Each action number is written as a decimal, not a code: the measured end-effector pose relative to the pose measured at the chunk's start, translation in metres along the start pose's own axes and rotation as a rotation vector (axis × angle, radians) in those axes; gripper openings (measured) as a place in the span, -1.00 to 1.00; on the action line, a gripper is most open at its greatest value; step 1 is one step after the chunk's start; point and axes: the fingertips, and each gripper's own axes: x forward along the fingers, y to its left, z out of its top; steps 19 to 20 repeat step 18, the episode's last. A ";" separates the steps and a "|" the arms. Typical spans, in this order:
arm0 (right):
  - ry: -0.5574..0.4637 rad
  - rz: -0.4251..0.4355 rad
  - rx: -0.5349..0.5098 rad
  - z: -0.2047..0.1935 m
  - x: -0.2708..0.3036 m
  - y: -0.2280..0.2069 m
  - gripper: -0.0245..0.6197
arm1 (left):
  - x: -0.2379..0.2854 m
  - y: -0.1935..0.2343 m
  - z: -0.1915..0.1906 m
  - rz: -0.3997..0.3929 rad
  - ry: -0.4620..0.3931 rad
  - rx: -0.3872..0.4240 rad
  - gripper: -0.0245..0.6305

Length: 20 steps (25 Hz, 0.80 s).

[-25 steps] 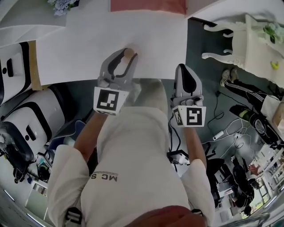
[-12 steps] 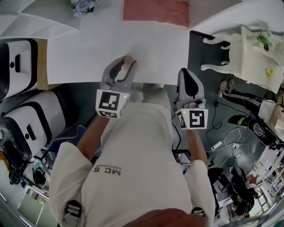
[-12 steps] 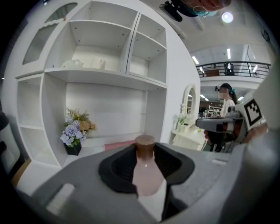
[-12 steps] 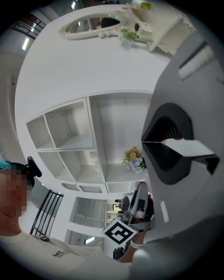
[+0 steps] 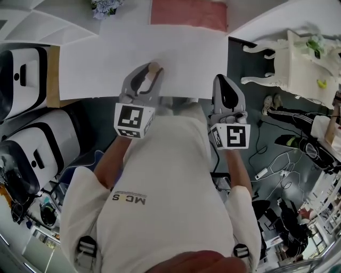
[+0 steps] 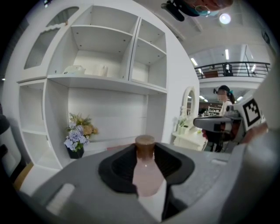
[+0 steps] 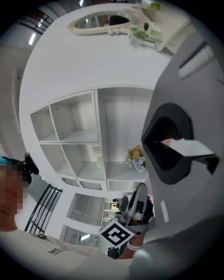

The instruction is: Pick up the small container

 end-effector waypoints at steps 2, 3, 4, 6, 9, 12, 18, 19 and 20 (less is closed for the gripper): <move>0.003 -0.006 -0.005 -0.001 0.000 0.001 -0.93 | -0.002 0.000 -0.001 -0.002 -0.002 -0.002 -0.54; 0.006 -0.009 -0.005 -0.001 0.000 0.001 -0.93 | -0.003 0.001 -0.001 -0.003 0.000 -0.004 -0.54; 0.008 -0.011 -0.005 -0.001 0.001 0.002 -0.93 | -0.003 0.002 -0.001 -0.003 0.001 -0.005 -0.54; 0.009 -0.015 -0.008 0.002 0.001 0.001 -0.93 | -0.003 0.002 0.000 -0.005 -0.001 -0.008 -0.54; 0.009 -0.018 -0.011 0.004 0.001 0.002 -0.93 | -0.005 0.003 0.003 -0.009 -0.007 -0.009 -0.54; 0.011 -0.019 -0.011 0.002 0.000 0.004 -0.93 | -0.007 0.004 0.003 -0.010 -0.008 -0.005 -0.54; 0.005 -0.029 -0.016 0.001 -0.007 0.006 -0.93 | -0.011 0.001 -0.001 -0.008 -0.009 -0.008 -0.54; 0.005 -0.029 -0.016 0.001 -0.007 0.006 -0.93 | -0.011 0.001 -0.001 -0.008 -0.009 -0.008 -0.54; 0.005 -0.029 -0.016 0.001 -0.007 0.006 -0.93 | -0.011 0.001 -0.001 -0.008 -0.009 -0.008 -0.54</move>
